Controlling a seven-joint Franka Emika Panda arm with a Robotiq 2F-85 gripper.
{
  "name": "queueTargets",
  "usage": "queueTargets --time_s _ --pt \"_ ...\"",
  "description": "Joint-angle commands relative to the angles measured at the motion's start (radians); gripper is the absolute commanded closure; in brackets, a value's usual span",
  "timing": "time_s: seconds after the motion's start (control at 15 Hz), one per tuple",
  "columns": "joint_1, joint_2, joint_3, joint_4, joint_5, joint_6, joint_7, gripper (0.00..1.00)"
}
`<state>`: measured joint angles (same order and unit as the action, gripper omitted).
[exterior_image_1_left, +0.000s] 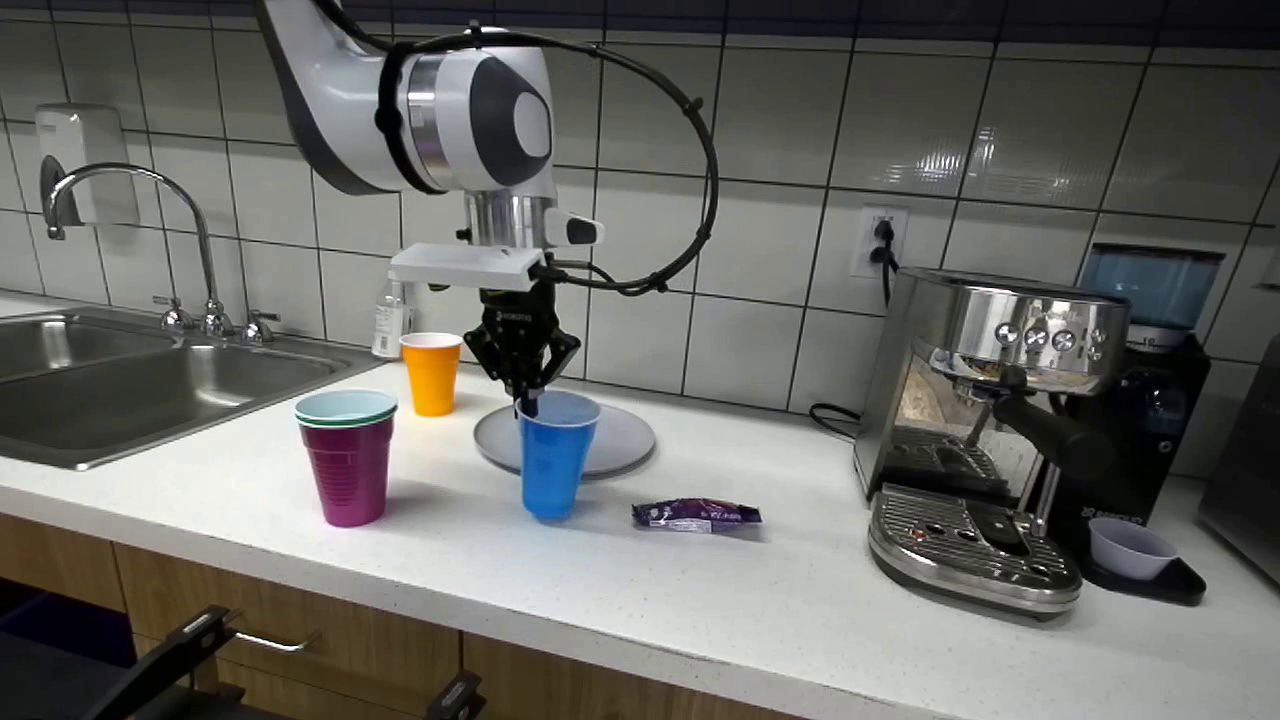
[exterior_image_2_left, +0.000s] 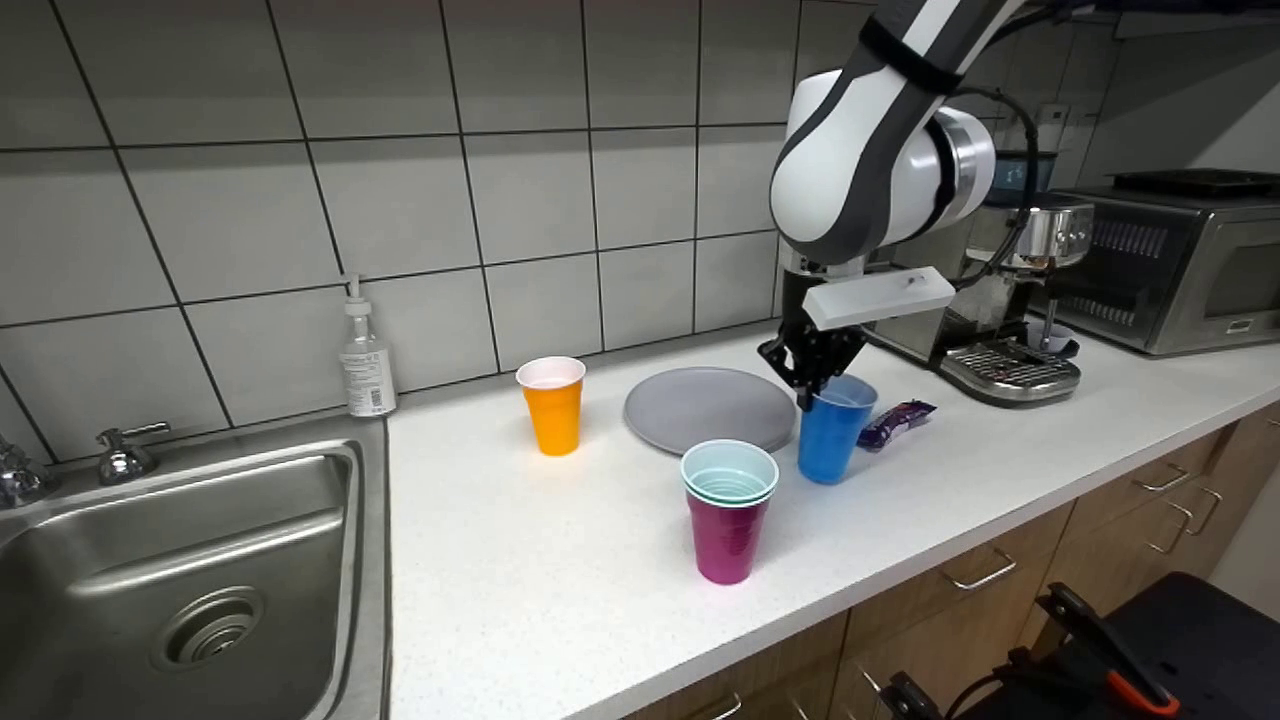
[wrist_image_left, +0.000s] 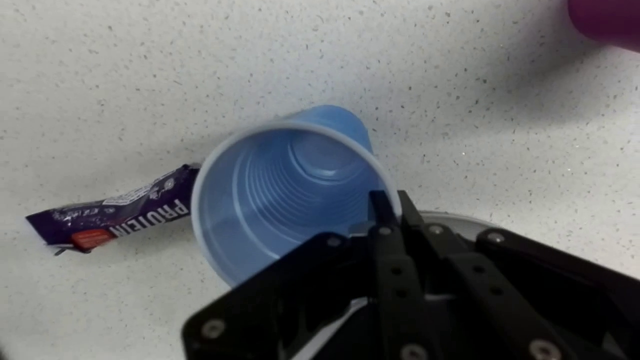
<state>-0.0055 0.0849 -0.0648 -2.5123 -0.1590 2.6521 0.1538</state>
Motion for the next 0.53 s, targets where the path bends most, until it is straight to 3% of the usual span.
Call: queueTargets --time_s 0.0,0.47 --pt "0.000 -0.091 0.004 -0.017 -0.053 -0.046 -0.011 0.99" --pt "0.002 -0.228 0.039 -0.054 -0.061 -0.080 -0.058 0.99"
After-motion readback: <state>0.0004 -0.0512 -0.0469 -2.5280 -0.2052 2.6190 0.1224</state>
